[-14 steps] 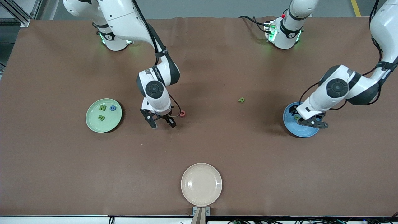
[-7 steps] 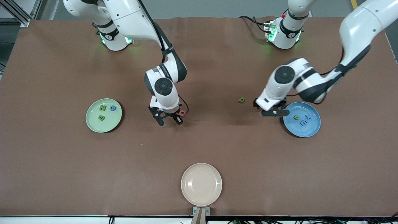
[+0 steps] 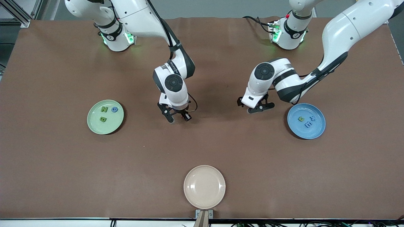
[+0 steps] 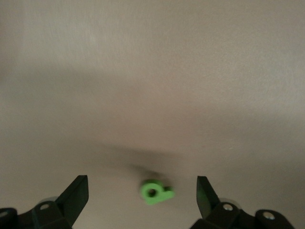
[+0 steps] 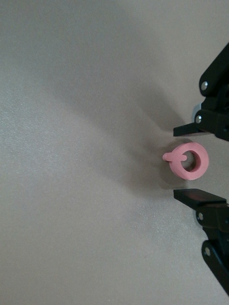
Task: Sort upper and lower case letters into plates
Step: 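Drop the q in the green plate while the left gripper grasps the p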
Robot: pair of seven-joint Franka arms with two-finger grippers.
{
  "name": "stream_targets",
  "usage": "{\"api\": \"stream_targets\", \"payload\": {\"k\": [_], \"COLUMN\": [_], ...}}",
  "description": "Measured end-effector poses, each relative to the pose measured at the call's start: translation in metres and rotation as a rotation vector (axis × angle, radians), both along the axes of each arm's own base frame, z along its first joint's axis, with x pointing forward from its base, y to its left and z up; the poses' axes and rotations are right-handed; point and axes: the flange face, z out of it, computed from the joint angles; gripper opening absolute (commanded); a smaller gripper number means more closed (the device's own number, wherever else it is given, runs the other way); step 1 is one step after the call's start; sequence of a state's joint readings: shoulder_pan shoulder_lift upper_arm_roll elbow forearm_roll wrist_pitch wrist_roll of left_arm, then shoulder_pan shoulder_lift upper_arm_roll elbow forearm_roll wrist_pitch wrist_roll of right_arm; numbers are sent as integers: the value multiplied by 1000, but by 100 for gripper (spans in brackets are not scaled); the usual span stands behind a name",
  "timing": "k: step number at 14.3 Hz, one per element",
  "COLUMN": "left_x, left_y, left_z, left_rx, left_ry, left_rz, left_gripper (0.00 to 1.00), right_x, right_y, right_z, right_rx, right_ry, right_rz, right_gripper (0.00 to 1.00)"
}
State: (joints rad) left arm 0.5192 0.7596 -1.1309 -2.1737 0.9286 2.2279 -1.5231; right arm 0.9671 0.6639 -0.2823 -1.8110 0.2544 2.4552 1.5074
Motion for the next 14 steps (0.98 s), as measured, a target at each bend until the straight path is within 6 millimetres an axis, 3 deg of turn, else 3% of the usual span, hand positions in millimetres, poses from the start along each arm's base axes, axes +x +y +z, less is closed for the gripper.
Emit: {"api": "stream_targets", "payload": {"k": [3,7,9,12,14], "left_x": [-12,-15,-15,-16,-19], "left_y": [-15,-15,-11,-12,-6], "left_z": [-17,-29,-30,-30,-32], "left_rx": [8,9,6,-43,-66], "left_ry": [0,5,8,1,-25], "left_rz": [105,121,127,127,101], "left_gripper": [100,100,100,100,100], "right_x": [-1,0,3,23,51], "right_y": [-1,-2,-5,-34,-75], "right_z": [-4,-4,-4,5,33], "right_rx": [-5,-6,-9,-34,-23], "right_ry": [3,3,5,54,89], "right_rz": [0,-2,-7,37,93], "right_gripper": [32,3,0,0,0]}}
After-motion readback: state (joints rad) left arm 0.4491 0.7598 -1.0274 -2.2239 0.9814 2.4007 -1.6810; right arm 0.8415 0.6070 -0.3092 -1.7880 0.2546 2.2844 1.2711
